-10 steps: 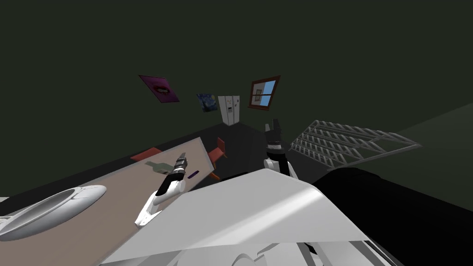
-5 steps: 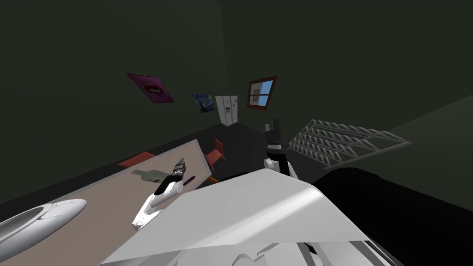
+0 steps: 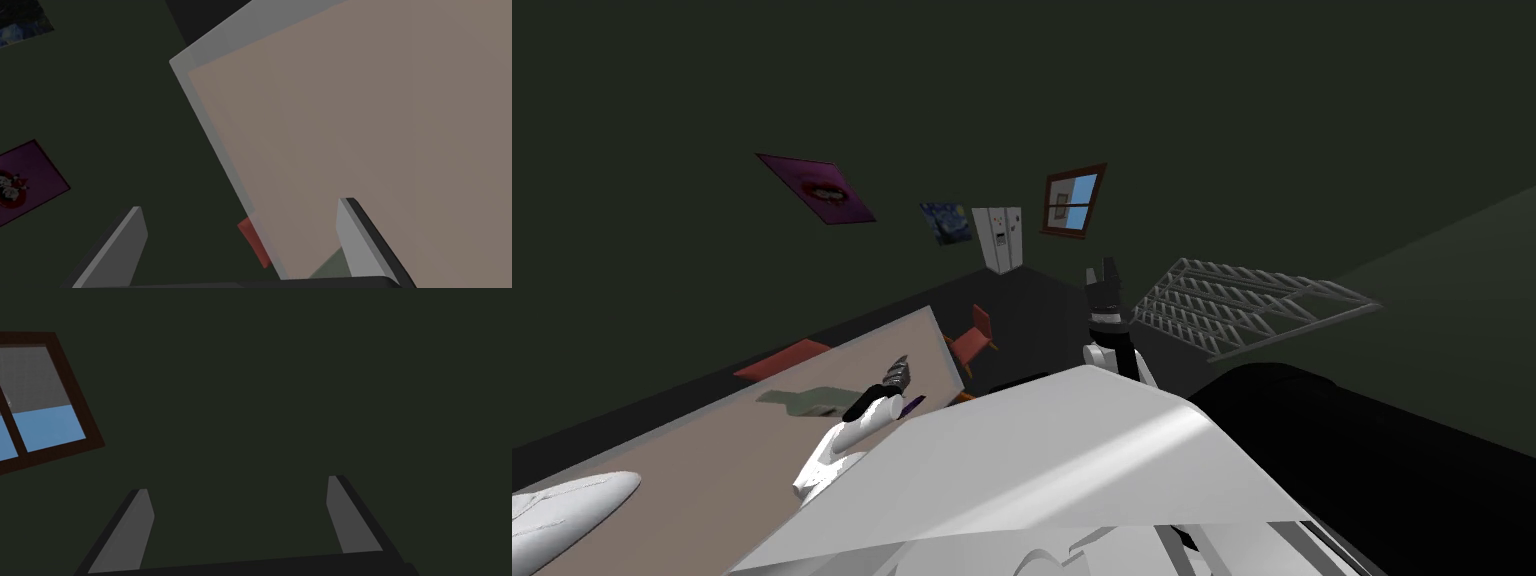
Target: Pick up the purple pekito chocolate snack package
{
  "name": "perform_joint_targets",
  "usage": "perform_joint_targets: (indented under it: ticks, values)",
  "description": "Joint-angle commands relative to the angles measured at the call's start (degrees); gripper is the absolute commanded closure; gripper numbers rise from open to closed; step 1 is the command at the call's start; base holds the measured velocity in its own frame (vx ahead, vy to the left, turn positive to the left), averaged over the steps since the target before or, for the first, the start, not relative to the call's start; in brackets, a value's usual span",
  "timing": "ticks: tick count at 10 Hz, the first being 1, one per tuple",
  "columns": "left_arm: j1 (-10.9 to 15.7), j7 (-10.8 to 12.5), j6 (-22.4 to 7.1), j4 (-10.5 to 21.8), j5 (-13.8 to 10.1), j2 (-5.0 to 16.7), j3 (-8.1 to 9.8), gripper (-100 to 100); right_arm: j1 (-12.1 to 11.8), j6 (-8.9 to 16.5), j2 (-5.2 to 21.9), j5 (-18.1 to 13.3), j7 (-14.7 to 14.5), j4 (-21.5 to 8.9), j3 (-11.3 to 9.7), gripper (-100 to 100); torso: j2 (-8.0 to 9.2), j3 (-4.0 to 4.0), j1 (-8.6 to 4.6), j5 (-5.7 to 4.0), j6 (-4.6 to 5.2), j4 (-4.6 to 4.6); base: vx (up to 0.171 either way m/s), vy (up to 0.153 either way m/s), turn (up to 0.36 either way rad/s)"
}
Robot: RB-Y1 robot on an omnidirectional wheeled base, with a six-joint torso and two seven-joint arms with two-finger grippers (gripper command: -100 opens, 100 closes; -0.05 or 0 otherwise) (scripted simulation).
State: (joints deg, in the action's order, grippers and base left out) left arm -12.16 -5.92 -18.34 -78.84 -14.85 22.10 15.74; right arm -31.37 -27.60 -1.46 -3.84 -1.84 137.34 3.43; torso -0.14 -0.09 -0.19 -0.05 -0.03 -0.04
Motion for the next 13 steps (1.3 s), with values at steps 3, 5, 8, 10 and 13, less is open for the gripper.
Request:
perform_joint_targets:
  ticks: [3,5,8,10,13]
  values:
    - [1.1,0.2,-5.6,4.6,-1.6,1.0,1.00,-100,0.0,0.0,0.0,0.0,0.0,0.0,0.0,0,-0.06,-0.03,0.05,0.00,0.00,-0.01,0.076,-0.021,-0.050]
    - [2.0,0.3,-8.5,7.7,-2.5,1.5,1.67,-100,0.0,0.0,0.0,0.0,0.0,0.0,0.0,0,-0.03,-0.02,0.05,0.00,0.00,-0.01,0.067,-0.016,-0.056]
    - [2.9,0.4,-11.3,10.7,-3.4,1.8,2.31,-100,0.0,0.0,0.0,0.0,0.0,0.0,0.0,0,0.03,0.01,0.08,0.01,-0.03,0.00,0.051,-0.008,-0.031]
    - [3.8,0.5,-14.1,13.6,-4.2,2.1,2.92,-100,0.0,0.0,0.0,0.0,0.0,0.0,0.0,0,0.11,0.07,0.09,0.01,-0.01,0.03,0.041,-0.010,-0.042]
    - [5.5,0.7,-19.1,18.3,-5.7,2.5,4.04,-100,0.0,0.0,0.0,0.0,0.0,0.0,0.0,0,0.09,0.05,0.11,0.01,-0.03,0.01,0.051,-0.006,-0.041]
